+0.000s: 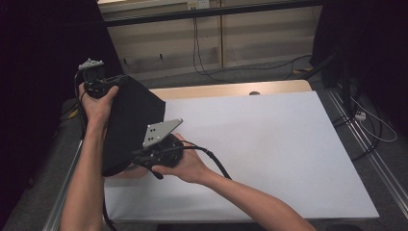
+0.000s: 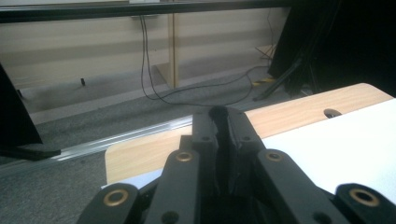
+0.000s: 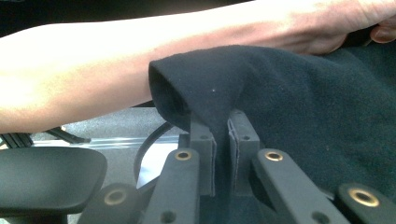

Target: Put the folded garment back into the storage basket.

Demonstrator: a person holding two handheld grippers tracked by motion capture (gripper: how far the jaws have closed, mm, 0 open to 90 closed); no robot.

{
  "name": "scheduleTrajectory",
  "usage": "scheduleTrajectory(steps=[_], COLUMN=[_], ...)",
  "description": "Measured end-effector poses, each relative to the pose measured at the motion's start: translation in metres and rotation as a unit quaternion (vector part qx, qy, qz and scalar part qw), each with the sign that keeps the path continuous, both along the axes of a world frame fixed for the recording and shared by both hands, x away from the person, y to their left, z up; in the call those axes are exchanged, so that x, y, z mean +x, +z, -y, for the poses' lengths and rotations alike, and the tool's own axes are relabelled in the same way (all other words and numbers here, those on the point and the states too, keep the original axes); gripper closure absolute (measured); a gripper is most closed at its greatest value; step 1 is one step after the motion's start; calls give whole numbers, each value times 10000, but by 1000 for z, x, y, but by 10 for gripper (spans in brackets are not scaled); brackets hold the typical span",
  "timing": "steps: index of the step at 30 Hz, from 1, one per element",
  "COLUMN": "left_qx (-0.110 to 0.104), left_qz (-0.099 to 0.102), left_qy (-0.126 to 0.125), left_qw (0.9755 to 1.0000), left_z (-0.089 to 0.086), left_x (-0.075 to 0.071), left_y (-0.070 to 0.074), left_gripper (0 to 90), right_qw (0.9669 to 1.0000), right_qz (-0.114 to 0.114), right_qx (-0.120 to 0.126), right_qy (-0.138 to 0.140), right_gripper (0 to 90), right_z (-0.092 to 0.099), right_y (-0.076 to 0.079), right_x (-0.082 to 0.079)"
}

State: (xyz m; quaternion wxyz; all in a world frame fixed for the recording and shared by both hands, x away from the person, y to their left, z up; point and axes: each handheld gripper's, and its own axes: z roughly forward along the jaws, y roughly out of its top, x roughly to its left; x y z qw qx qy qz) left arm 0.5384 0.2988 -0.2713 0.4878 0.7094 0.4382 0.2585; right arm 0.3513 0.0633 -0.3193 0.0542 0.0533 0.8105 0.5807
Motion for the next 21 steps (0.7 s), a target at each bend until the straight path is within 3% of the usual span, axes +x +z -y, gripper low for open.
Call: scheduleTrajectory(steps=[11,21], left_qx=[13,-61], left_qz=[-85,-91], left_qy=[122,190], left_qw=[9999,9998], left_z=[-18,-40], left_x=[2,3], left_y=[-9,-18], left_gripper=[835,835], right_qw=[10000,9998], right_qz=[-49,-115], right_qx=[-31,-116], right_qy=[23,96], right_gripper=[832,832], right_z=[-13,-40], right_y=[-2,-7], right_x=[3,7])
